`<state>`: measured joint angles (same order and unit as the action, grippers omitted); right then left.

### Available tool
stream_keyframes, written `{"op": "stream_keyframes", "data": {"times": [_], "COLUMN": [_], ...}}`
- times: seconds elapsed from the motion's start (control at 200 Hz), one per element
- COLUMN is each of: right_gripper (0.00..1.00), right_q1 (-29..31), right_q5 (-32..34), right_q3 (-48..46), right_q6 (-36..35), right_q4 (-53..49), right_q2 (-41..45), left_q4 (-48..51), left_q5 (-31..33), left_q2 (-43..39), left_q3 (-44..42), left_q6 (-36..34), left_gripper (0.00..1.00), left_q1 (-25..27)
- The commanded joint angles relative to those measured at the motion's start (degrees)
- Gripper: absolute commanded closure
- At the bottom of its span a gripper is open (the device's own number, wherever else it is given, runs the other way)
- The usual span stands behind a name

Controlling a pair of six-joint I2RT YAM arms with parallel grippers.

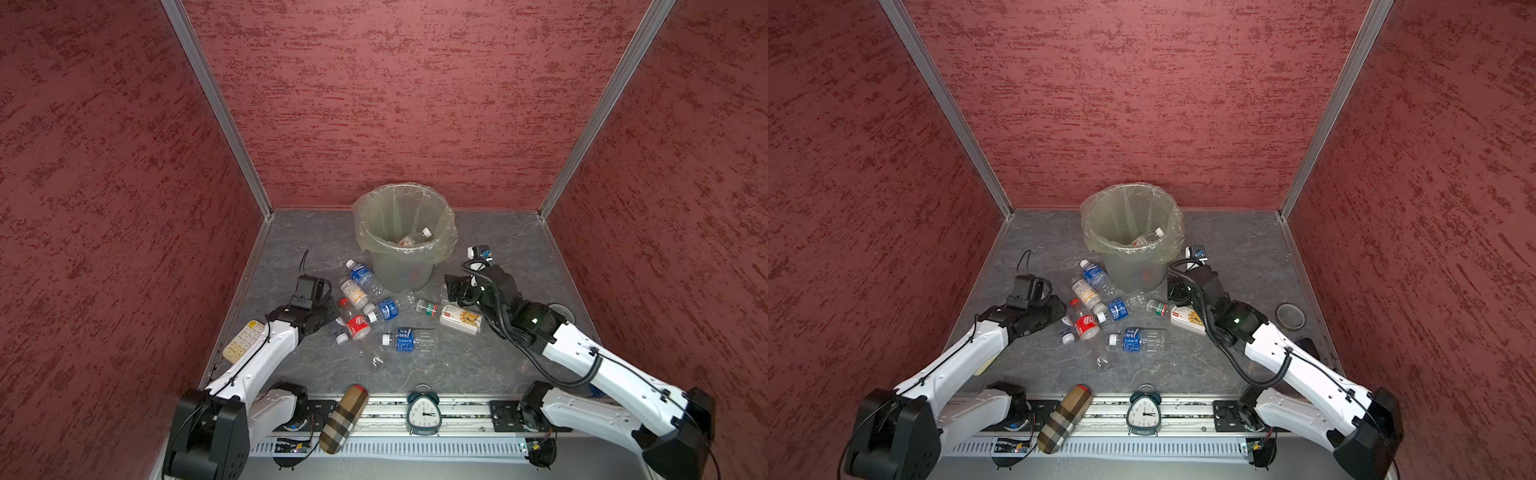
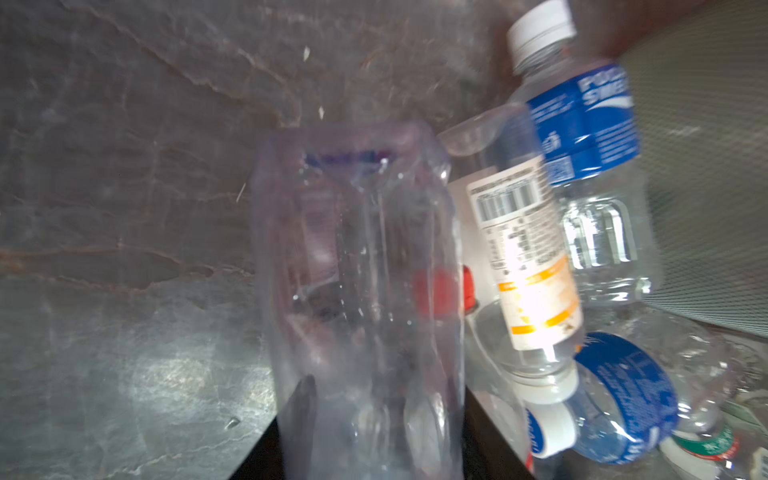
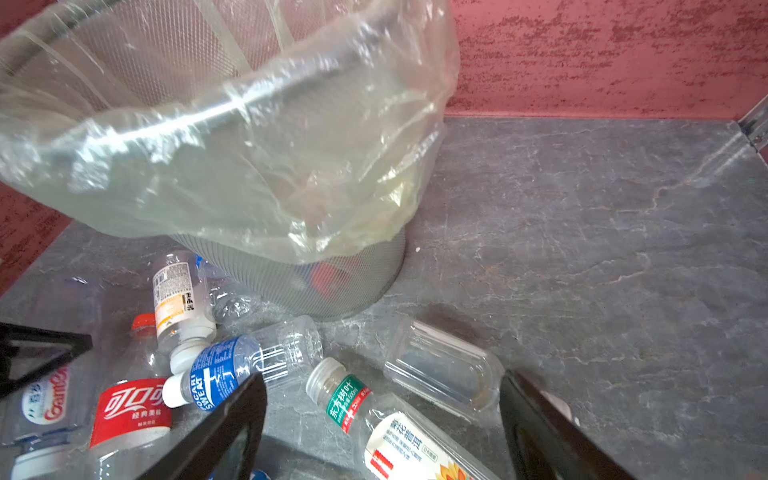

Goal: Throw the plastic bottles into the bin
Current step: 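Close the left gripper on the crushed clear bottle and lift it, then carry the crushed bottle over the bin and release it with the left gripper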

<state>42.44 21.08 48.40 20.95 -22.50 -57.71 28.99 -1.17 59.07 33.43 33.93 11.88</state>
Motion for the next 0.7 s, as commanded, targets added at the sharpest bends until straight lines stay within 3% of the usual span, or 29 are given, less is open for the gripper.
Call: {"op": "stream_keyframes", "data": {"times": [0.0, 0.256, 0.696], "right_gripper": [0.12, 0.12, 0.11], "right_q1": [-0.1, 0.1, 0.6], "right_q5": [-2.1, -7.3, -9.6], "right_q3": [-1.6, -6.2, -8.6], "right_q6": [1.7, 2.0, 1.6], "right_q4": [0.4, 1.8, 3.3], "right_q2": [1.2, 2.4, 2.2], "left_q4": [0.6, -0.7, -2.4], "left_q5": [0.6, -1.4, -4.4], "left_q2": [-4.9, -16.1, -32.5], "left_q3": [-0.8, -2.3, -3.4], "left_q6": [-1.7, -3.9, -6.6], "left_gripper": [0.52, 0.53, 0.54], "left_q1": [-0.1, 0.4, 3.2]}}
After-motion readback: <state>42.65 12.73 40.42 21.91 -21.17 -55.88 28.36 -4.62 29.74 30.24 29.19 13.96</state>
